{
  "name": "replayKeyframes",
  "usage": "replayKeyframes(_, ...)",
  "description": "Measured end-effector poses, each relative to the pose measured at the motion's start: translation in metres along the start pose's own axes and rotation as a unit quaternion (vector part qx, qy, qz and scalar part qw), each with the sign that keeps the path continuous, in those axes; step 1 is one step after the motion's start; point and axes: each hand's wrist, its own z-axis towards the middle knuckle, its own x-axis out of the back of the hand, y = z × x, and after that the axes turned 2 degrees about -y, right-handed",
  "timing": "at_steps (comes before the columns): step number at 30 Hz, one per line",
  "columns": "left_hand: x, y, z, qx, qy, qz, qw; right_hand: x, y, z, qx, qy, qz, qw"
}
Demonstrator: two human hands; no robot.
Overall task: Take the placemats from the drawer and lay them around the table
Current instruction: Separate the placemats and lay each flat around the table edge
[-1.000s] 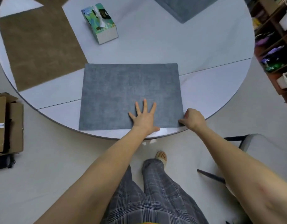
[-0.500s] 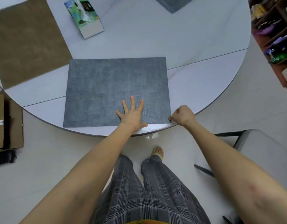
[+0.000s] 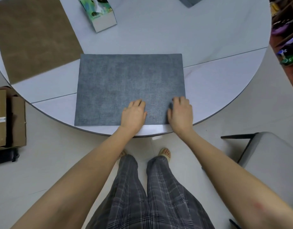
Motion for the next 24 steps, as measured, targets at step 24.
replayKeyframes(24,-0.025,-0.062,0.022,-0.078,0.032,0.016,0.996,-0.054,-0.074,0.015,0.073,-0.061,0.049,0.994)
